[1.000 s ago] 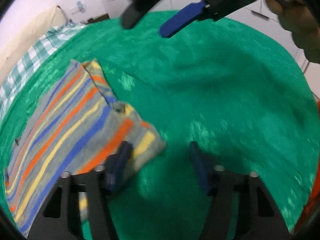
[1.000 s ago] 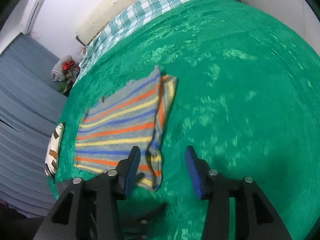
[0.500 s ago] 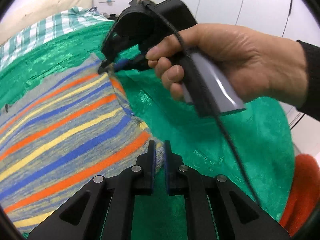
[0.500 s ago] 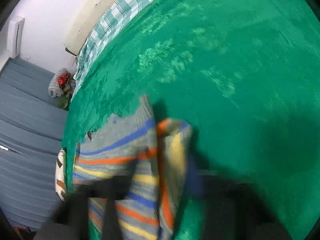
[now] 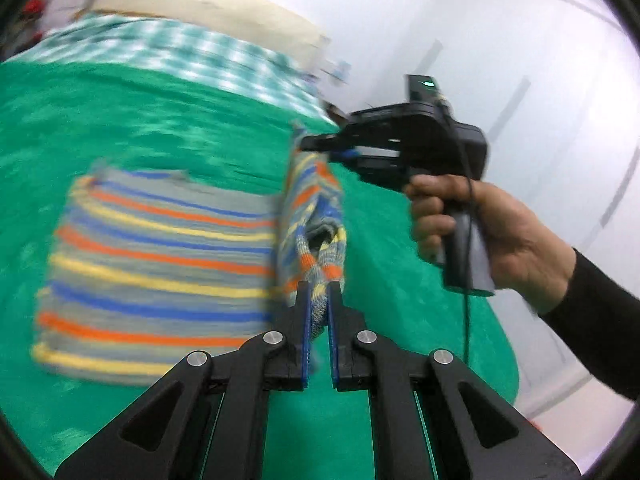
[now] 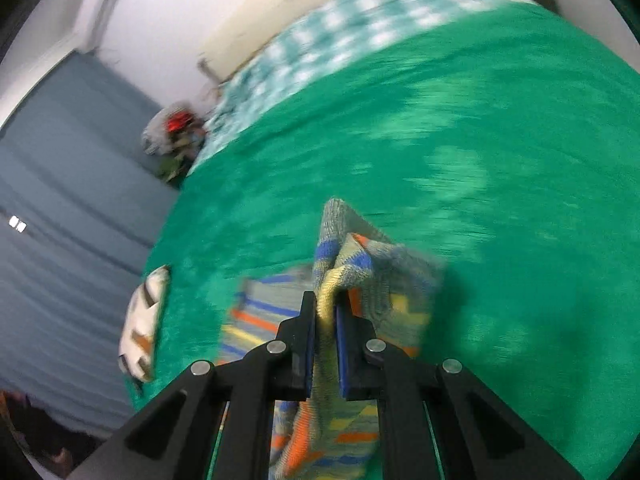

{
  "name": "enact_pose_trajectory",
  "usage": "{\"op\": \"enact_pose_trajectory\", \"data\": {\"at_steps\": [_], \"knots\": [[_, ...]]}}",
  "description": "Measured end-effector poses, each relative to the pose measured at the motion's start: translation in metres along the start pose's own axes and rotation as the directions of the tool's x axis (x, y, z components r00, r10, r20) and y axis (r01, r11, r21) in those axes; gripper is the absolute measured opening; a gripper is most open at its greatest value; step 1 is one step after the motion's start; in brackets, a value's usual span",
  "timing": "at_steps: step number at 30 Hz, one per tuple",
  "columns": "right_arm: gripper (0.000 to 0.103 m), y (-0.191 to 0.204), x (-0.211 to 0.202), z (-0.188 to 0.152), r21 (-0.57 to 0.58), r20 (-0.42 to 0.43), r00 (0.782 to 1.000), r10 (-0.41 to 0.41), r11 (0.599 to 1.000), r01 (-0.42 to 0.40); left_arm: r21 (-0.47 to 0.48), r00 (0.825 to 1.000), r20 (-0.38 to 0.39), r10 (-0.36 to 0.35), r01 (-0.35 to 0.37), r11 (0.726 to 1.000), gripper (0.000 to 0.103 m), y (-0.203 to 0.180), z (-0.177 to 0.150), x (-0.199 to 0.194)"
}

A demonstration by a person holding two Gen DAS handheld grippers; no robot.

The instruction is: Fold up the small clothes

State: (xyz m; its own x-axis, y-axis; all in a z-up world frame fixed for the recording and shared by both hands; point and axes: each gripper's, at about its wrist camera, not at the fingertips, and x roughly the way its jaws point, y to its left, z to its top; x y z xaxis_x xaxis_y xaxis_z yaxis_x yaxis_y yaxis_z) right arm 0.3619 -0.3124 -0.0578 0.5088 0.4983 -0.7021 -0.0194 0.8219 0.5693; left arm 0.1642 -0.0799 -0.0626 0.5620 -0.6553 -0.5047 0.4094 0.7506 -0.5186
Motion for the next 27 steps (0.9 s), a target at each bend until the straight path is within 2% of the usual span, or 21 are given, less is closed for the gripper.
{"op": "enact_pose_trajectory", "data": {"at_steps": [4, 6, 9, 13, 15, 16, 18, 19, 20, 21, 22, 23, 27], "knots": [[0.009, 0.064, 0.056, 0.0, -0.065, -0.053, 0.998, 0.034, 0.997, -0.037, -0.123, 0.997, 0.024, 0.078, -0.075, 0.99, 0.005, 0.051, -0.007, -0.024], [0.009, 0.084, 0.083, -0.005, -0.078, -0.081, 0.996, 0.034, 0.996, -0.041, -0.184, 0.993, 0.032, 0.115, -0.107, 0.977, 0.005, 0.076, -0.011, -0.033], [0.009, 0.109, 0.123, -0.014, -0.1, -0.123, 0.992, 0.018, 0.994, -0.03, -0.228, 0.988, 0.027, 0.151, -0.141, 0.963, 0.005, 0.096, -0.018, -0.033], [0.009, 0.124, 0.166, -0.026, -0.116, -0.167, 0.986, -0.018, 0.993, -0.001, -0.284, 0.981, 0.003, 0.194, -0.185, 0.941, 0.005, 0.122, -0.025, -0.027], [0.01, 0.124, 0.184, -0.031, -0.078, -0.191, 0.982, 0.012, 0.997, -0.027, -0.317, 0.977, -0.002, 0.211, -0.201, 0.927, 0.005, 0.135, -0.025, -0.023], [0.018, 0.122, 0.192, -0.034, -0.045, -0.201, 0.978, 0.052, 0.997, -0.062, -0.326, 0.976, -0.01, 0.218, -0.209, 0.922, 0.006, 0.138, -0.031, -0.028], [0.039, 0.114, 0.204, -0.039, 0.029, -0.22, 0.967, 0.125, 0.992, -0.122, -0.349, 0.97, -0.079, 0.23, -0.243, 0.905, 0.012, 0.149, -0.035, -0.02], [0.061, 0.11, 0.205, -0.04, 0.062, -0.216, 0.966, 0.144, 0.989, -0.134, -0.357, 0.966, -0.1, 0.239, -0.259, 0.898, 0.014, 0.154, -0.039, -0.024], [0.064, 0.106, 0.2, -0.041, 0.084, -0.198, 0.967, 0.162, 0.985, -0.148, -0.368, 0.965, -0.106, 0.24, -0.262, 0.892, 0.02, 0.157, -0.041, -0.026], [0.064, 0.103, 0.189, -0.041, 0.092, -0.159, 0.968, 0.192, 0.979, -0.179, -0.383, 0.968, -0.098, 0.231, -0.251, 0.889, 0.035, 0.159, -0.042, -0.032], [0.064, 0.102, 0.181, -0.04, 0.082, -0.137, 0.971, 0.198, 0.979, -0.188, -0.389, 0.966, -0.094, 0.241, -0.258, 0.884, 0.043, 0.16, -0.042, -0.036], [0.064, 0.101, 0.17, -0.039, 0.058, -0.112, 0.977, 0.184, 0.982, -0.178, -0.392, 0.962, -0.085, 0.259, -0.271, 0.879, 0.057, 0.16, -0.041, -0.043], [0.064, 0.09, 0.114, -0.05, -0.124, -0.048, 0.998, 0.037, 0.991, -0.043, -0.355, 0.956, -0.044, 0.292, -0.288, 0.889, 0.064, 0.15, -0.036, -0.063]]}}
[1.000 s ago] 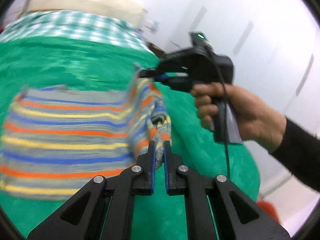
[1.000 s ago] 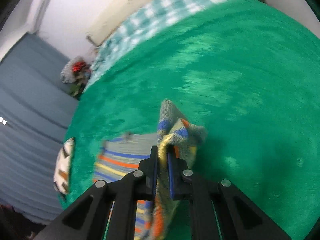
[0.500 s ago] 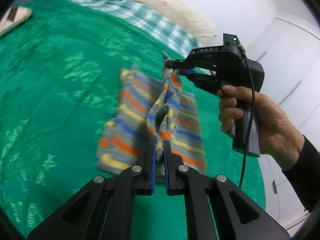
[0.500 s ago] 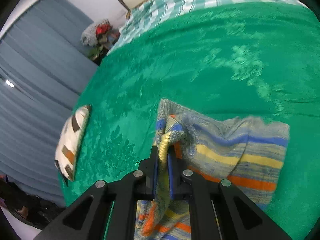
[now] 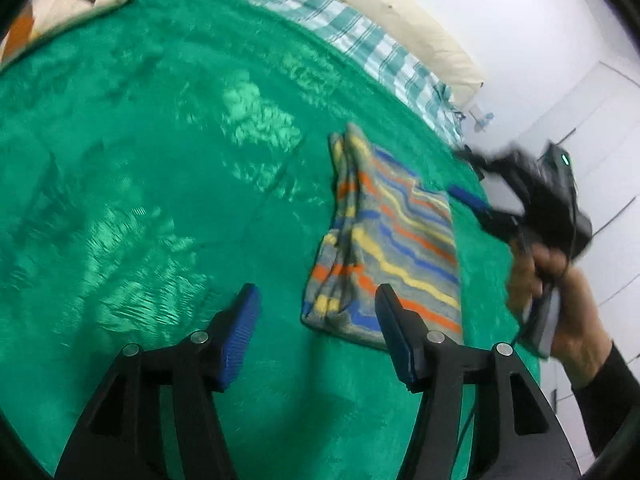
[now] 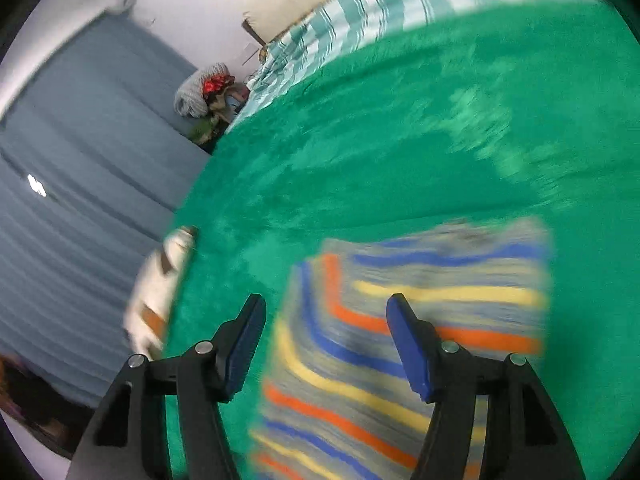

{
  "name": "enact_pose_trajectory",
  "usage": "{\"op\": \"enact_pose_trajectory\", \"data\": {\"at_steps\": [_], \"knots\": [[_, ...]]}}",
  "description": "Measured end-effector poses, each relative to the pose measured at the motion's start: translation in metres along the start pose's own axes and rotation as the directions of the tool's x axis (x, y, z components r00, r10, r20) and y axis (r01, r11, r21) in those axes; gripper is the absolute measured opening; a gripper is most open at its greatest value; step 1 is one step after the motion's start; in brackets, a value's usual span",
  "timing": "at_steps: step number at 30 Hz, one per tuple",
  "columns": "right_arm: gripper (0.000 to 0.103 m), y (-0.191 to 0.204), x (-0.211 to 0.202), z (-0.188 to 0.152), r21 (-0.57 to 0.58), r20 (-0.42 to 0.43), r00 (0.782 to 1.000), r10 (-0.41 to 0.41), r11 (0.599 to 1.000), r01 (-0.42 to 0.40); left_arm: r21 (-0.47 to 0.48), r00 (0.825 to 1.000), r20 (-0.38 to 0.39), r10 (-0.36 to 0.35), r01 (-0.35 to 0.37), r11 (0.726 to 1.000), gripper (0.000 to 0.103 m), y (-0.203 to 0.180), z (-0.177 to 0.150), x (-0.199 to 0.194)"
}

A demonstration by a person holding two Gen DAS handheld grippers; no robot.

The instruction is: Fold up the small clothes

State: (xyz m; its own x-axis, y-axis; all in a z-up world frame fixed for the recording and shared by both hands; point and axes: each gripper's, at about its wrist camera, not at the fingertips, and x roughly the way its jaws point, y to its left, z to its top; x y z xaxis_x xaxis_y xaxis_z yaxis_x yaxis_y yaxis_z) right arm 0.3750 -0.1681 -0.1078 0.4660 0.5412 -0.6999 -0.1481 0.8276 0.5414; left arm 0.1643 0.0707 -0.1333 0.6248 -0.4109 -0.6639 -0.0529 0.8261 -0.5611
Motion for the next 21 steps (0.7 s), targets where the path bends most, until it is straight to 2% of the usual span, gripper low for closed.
{"op": "enact_pose_trajectory", "data": {"at_steps": [4, 8, 10, 12, 16, 19, 21], "knots": [[0.064, -0.018, -0.046, -0.038, -0.127, 0.016, 0.987, -0.162, 0.978, 0.162, 0.095, 1.0, 0.011, 0.013, -0.014, 0.995, 0.074, -0.018, 0.004, 0.002], [0.064, -0.023, -0.078, -0.081, -0.192, 0.022, 0.974, -0.224, 0.955, 0.225, 0.185, 0.999, -0.023, 0.033, -0.028, 0.982, 0.076, -0.034, 0.007, 0.023], [0.064, -0.017, -0.092, -0.1, -0.22, 0.031, 0.978, -0.208, 0.953, 0.21, 0.216, 0.997, -0.037, 0.063, -0.054, 0.975, 0.076, -0.037, 0.012, 0.037], [0.064, -0.006, -0.1, -0.117, -0.209, 0.042, 0.988, -0.146, 0.966, 0.152, 0.229, 0.994, -0.048, 0.1, -0.086, 0.97, 0.076, -0.036, 0.014, 0.044], [0.064, 0.001, -0.088, -0.136, -0.138, 0.013, 0.999, -0.038, 0.99, 0.04, 0.225, 0.981, -0.07, 0.181, -0.161, 0.961, 0.073, -0.019, 0.025, 0.064], [0.064, -0.008, -0.058, -0.144, -0.069, -0.042, 0.999, -0.034, 0.997, 0.031, 0.229, 0.98, -0.088, 0.177, -0.153, 0.961, 0.073, -0.013, 0.03, 0.071], [0.064, -0.017, -0.036, -0.154, -0.053, -0.105, 0.992, -0.067, 0.997, 0.061, 0.243, 0.98, -0.098, 0.17, -0.142, 0.959, 0.073, -0.014, 0.034, 0.066]]}}
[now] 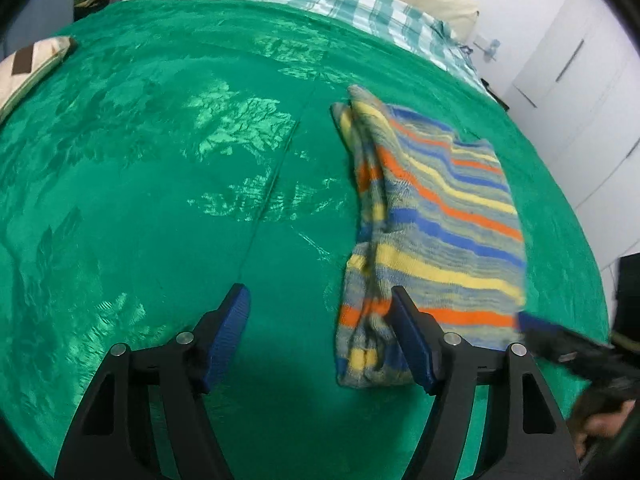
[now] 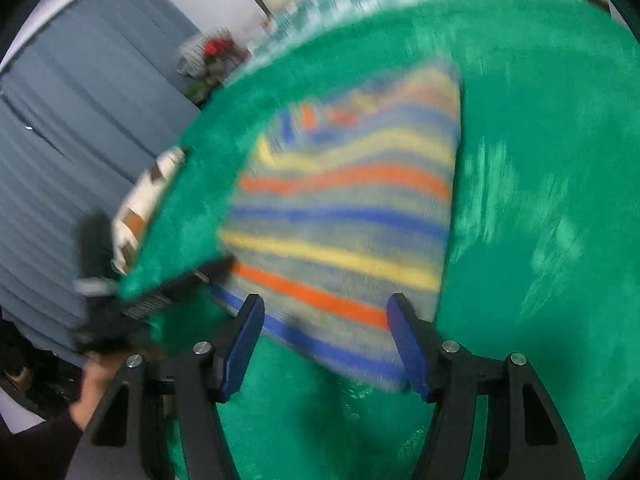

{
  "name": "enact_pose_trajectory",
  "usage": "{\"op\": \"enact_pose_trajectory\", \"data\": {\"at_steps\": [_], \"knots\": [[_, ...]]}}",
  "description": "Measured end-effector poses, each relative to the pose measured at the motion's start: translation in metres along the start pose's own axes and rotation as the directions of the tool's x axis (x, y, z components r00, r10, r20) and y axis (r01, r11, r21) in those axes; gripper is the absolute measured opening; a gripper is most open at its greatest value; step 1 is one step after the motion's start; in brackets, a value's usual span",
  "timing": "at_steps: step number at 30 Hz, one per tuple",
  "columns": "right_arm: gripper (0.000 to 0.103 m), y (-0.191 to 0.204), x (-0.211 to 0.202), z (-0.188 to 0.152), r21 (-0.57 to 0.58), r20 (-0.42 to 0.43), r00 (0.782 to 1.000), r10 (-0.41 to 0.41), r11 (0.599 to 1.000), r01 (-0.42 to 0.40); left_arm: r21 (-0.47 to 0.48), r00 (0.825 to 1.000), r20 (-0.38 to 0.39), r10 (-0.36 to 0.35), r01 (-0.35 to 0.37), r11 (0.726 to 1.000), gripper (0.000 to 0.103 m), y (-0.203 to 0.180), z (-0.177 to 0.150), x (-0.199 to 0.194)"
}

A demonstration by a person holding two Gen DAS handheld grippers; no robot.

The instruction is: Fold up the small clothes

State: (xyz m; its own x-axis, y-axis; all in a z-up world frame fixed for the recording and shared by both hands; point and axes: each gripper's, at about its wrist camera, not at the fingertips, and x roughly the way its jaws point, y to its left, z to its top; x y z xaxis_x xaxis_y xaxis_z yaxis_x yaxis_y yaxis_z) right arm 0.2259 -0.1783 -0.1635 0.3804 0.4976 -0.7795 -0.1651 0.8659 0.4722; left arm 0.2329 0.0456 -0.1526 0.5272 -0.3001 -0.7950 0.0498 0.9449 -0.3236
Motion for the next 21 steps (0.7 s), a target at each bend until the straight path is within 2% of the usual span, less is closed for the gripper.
{"op": "enact_pose_trajectory", "data": {"at_steps": [2, 5, 7, 8, 12, 15, 17, 21], "knots": [[0.064, 0.003, -0.003, -0.002, -0.014, 0.015, 1.0, -0.01, 1.0, 0.01, -0.02, 1.0, 0.008, -0.026, 0.026, 0.999, 0.073, 0.009, 0.001, -0.011], [0.064, 0.006, -0.029, 0.001, -0.019, 0.082, 0.997, 0.016, 1.0, -0.015, -0.07, 0.993, 0.037, -0.115, 0.117, 0.991, 0.079, 0.025, 0.002, -0.026], [0.064, 0.01, -0.046, 0.004, -0.067, 0.126, 0.992, -0.019, 0.997, 0.027, -0.057, 0.977, 0.004, -0.211, 0.211, 0.976, 0.08, 0.02, 0.005, -0.025], [0.064, 0.012, -0.05, 0.006, -0.082, 0.134, 0.991, -0.025, 0.996, 0.036, -0.027, 0.974, -0.012, -0.225, 0.225, 0.974, 0.08, 0.012, 0.006, -0.022], [0.064, 0.016, -0.044, 0.011, -0.126, 0.123, 0.992, -0.031, 0.991, 0.046, 0.084, 0.987, -0.026, -0.16, 0.162, 0.983, 0.08, -0.017, 0.011, -0.01], [0.064, 0.014, -0.023, 0.001, -0.134, 0.081, 0.995, -0.055, 0.989, 0.065, 0.024, 0.996, -0.034, -0.082, 0.082, 0.996, 0.079, -0.008, 0.016, 0.009], [0.064, 0.007, -0.004, -0.004, -0.121, 0.029, 0.996, -0.083, 0.989, 0.086, -0.015, 0.996, -0.057, -0.072, 0.071, 0.997, 0.076, 0.005, 0.016, 0.017], [0.064, 0.012, -0.006, -0.004, -0.17, 0.005, 0.996, -0.093, 0.981, 0.093, 0.04, 0.997, -0.056, -0.047, 0.049, 0.998, 0.076, 0.007, 0.021, 0.003]]}}
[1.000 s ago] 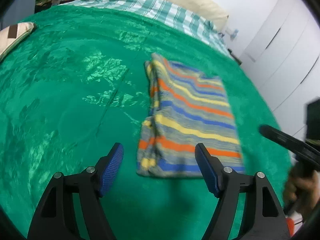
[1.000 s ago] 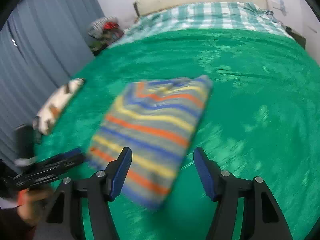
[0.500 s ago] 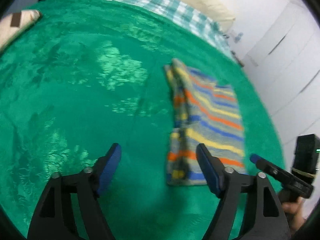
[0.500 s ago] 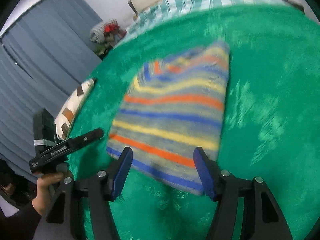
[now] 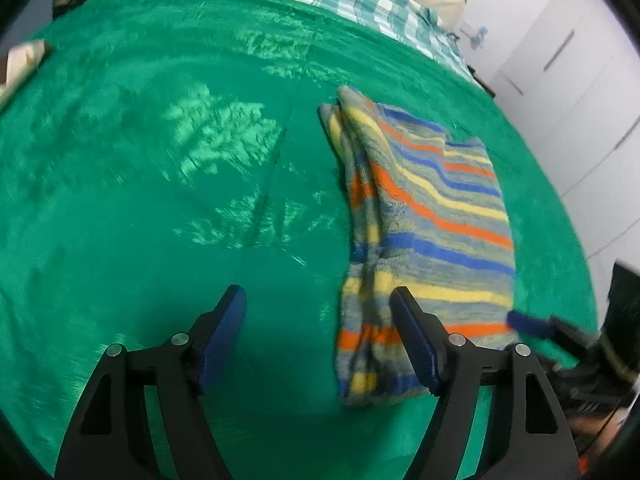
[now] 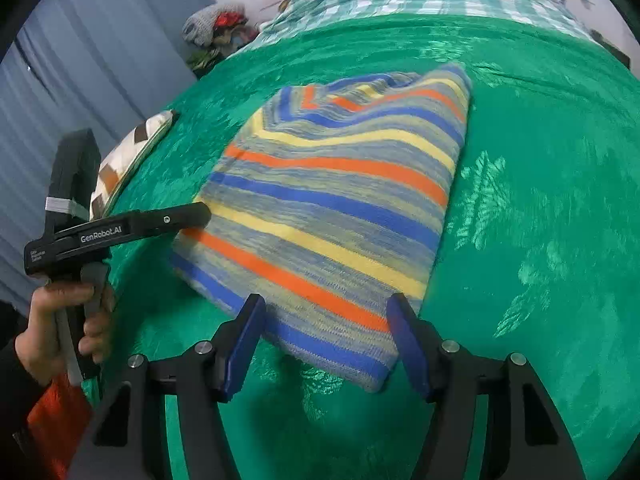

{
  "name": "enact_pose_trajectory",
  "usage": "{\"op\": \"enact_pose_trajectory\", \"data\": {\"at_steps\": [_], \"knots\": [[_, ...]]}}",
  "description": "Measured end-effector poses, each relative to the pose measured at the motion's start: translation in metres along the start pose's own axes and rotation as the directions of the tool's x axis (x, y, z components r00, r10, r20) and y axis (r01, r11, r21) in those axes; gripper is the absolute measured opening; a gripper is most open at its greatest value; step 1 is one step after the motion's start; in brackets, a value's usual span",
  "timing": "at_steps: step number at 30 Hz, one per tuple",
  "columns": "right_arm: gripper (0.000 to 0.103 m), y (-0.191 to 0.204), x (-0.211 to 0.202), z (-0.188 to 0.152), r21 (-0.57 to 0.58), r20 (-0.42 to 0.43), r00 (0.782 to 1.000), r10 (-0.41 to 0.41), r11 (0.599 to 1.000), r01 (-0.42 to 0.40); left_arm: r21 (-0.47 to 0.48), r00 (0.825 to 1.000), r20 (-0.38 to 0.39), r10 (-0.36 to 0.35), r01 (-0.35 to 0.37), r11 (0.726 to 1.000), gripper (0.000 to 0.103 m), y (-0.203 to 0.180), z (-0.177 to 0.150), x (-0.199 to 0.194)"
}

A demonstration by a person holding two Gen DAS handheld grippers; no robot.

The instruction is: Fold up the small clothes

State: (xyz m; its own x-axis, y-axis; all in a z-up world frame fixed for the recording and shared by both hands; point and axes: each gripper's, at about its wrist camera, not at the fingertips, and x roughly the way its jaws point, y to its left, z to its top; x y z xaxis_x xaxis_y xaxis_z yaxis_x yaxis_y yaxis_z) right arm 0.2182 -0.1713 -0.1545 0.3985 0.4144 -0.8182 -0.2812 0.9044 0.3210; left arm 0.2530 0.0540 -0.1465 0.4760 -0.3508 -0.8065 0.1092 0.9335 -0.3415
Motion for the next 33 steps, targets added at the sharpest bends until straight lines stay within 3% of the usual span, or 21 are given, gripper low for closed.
{"op": "enact_pose_trajectory", "data": {"at_steps": [6, 10, 12, 14, 16, 18, 21, 25, 28, 29, 31, 33], "knots": [[0.064, -0.005, -0.024, 0.056, -0.041, 0.089, 0.996, -0.007, 0.999, 0.011, 0.009, 0.996, 0.071, -0.056, 0.056, 0.998, 0.082, -0.008, 0.038, -0.013], [0.064, -0.01, -0.012, 0.084, -0.053, 0.108, 0.994, -0.02, 0.998, 0.026, 0.031, 0.999, 0.034, 0.014, -0.015, 0.999, 0.082, -0.006, 0.055, 0.017], [0.064, -0.017, 0.011, 0.084, -0.03, 0.052, 0.998, -0.022, 0.999, 0.024, 0.032, 0.998, -0.022, 0.059, -0.059, 0.998, 0.081, -0.001, 0.057, 0.038], [0.064, -0.023, 0.035, 0.078, -0.034, -0.022, 0.999, -0.033, 0.999, 0.033, 0.029, 0.998, -0.037, 0.047, -0.046, 0.999, 0.081, 0.004, 0.055, 0.044], [0.064, -0.018, 0.035, 0.077, -0.094, -0.018, 0.998, -0.056, 0.994, 0.054, 0.051, 0.999, -0.036, 0.039, -0.037, 0.998, 0.08, 0.001, 0.059, 0.039], [0.064, -0.016, 0.026, 0.085, -0.086, -0.012, 0.999, -0.047, 0.995, 0.046, 0.036, 1.0, -0.012, -0.013, 0.013, 0.999, 0.08, 0.0, 0.069, 0.029], [0.064, -0.015, 0.003, 0.108, -0.08, 0.088, 0.995, -0.044, 0.996, 0.051, 0.002, 0.997, 0.03, -0.074, 0.074, 0.997, 0.08, -0.001, 0.089, 0.021], [0.064, -0.026, 0.015, 0.137, -0.035, 0.106, 0.992, -0.069, 0.997, 0.073, 0.029, 1.0, -0.012, -0.028, 0.028, 0.999, 0.081, -0.011, 0.114, 0.049], [0.064, -0.044, 0.059, 0.136, 0.054, -0.01, 0.997, -0.082, 0.995, 0.083, 0.036, 0.995, -0.095, 0.037, -0.034, 0.999, 0.081, -0.002, 0.119, 0.083], [0.063, -0.046, 0.07, 0.132, 0.057, -0.034, 0.995, -0.098, 0.993, 0.1, 0.038, 0.995, -0.09, 0.034, -0.031, 0.999, 0.081, -0.002, 0.119, 0.082], [0.063, -0.038, 0.067, 0.128, 0.011, 0.001, 0.99, -0.143, 0.99, 0.143, 0.041, 0.997, -0.072, 0.035, -0.032, 0.999, 0.079, -0.003, 0.119, 0.072], [0.063, -0.027, 0.05, 0.125, 0.008, 0.039, 0.99, -0.135, 0.991, 0.135, 0.061, 0.999, -0.035, 0.005, -0.003, 0.998, 0.079, -0.006, 0.112, 0.051]]}}
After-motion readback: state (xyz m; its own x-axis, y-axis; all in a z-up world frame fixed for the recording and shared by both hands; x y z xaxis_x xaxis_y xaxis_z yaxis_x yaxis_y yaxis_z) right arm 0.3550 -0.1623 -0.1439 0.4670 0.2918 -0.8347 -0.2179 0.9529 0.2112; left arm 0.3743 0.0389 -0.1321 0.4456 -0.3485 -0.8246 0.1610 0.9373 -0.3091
